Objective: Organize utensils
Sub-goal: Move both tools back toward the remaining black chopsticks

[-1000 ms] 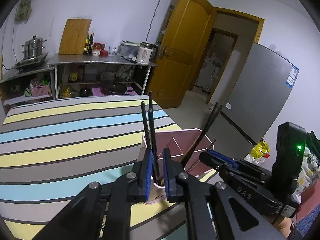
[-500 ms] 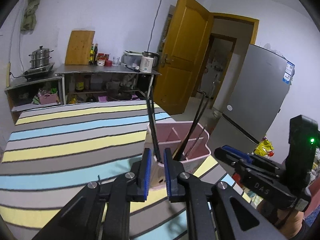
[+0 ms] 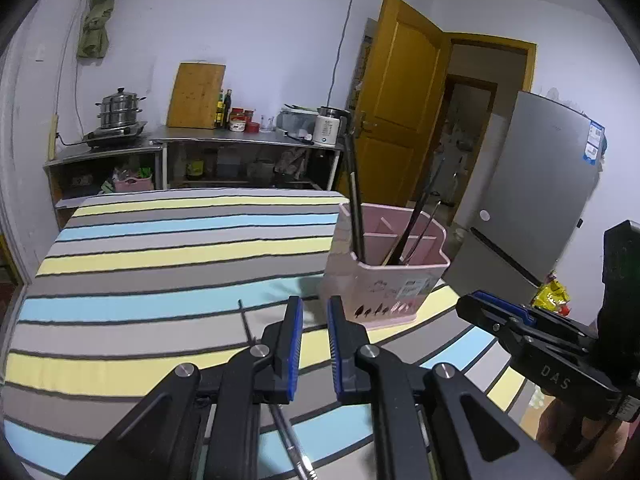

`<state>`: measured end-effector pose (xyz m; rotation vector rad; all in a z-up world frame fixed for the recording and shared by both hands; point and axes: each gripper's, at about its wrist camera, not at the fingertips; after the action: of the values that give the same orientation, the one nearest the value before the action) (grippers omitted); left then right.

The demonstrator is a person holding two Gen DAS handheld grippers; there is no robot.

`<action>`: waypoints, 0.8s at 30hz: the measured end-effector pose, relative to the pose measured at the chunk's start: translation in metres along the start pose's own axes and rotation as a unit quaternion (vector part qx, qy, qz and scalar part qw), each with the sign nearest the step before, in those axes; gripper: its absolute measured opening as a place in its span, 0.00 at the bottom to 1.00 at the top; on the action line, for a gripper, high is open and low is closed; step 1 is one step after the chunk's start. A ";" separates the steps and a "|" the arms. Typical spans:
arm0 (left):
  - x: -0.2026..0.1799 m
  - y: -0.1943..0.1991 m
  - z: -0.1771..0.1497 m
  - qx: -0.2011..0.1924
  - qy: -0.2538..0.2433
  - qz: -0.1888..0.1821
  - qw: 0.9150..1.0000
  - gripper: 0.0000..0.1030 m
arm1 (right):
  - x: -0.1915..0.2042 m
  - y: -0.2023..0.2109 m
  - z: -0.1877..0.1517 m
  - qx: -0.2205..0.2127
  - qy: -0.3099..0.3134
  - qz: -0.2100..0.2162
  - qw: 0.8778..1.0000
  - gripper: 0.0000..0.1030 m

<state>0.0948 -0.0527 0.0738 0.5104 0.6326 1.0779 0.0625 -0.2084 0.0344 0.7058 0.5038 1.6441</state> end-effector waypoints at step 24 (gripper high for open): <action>0.044 -0.051 -0.043 0.070 0.046 0.030 0.996 0.28 | 0.022 -0.039 -0.034 0.050 0.013 0.019 0.998 0.23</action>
<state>0.1119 -0.0291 -0.0008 0.6061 0.7817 1.1229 0.0645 -0.1773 -0.0129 0.7724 0.5977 1.6744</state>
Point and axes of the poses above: each gripper's, at about its wrist camera, not at the fingertips, and y roughly against the way its jaws point, x to its left, z to its top, and after that the axes turned 11 degrees about x, right-handed
